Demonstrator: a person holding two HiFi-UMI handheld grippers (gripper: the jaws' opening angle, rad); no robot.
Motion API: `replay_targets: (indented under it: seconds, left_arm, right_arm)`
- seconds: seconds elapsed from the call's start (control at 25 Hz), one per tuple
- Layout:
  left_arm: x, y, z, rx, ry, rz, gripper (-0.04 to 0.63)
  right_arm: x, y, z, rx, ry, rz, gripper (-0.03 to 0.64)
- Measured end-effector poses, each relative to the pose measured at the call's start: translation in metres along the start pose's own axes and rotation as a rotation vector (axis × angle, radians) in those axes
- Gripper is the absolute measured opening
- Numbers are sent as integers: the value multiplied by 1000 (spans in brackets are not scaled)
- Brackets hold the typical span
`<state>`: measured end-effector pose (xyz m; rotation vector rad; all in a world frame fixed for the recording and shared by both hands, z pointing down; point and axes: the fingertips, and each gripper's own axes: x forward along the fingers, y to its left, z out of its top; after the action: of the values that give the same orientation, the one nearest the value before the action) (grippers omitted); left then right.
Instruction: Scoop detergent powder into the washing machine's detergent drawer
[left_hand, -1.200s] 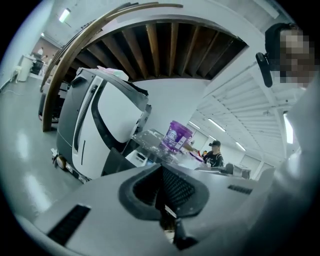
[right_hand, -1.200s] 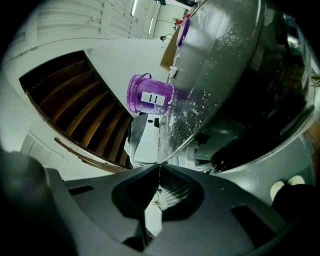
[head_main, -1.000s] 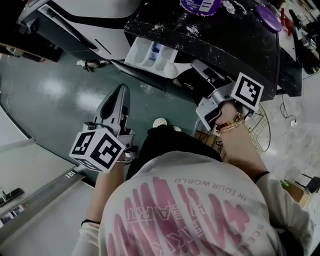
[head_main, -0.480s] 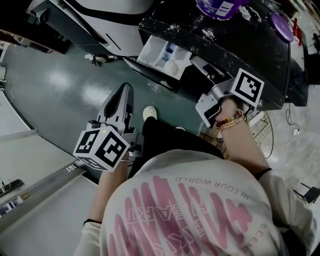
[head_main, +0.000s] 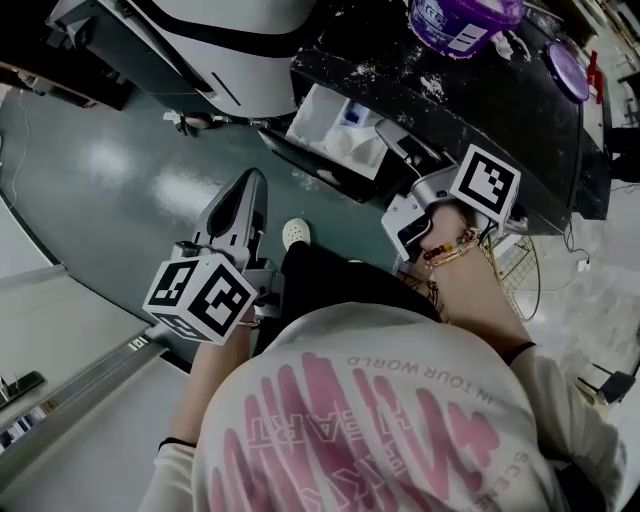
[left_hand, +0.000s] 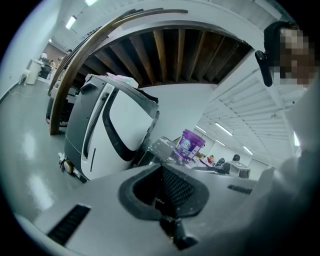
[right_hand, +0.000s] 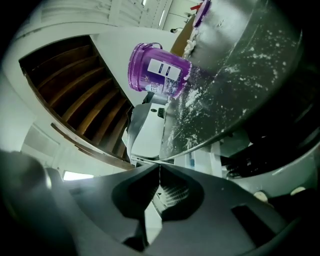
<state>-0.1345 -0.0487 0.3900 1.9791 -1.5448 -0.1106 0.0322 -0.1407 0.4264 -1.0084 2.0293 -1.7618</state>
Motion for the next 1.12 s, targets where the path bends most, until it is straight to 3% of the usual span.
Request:
replay_targets:
  seconds: [0.32,0.8,1.12]
  left_arm:
    - [9,16,1,-21,20,-10,0]
    - [8,40,7,-47,8,29,0]
    - [7,44,7,-50,9,38,0]
  right_arm:
    - [28,8,2,-182,20,-46,0]
    - [63,10,-16,-442,173,-144,0]
    - [73,20,-28,-703,272,-147,0]
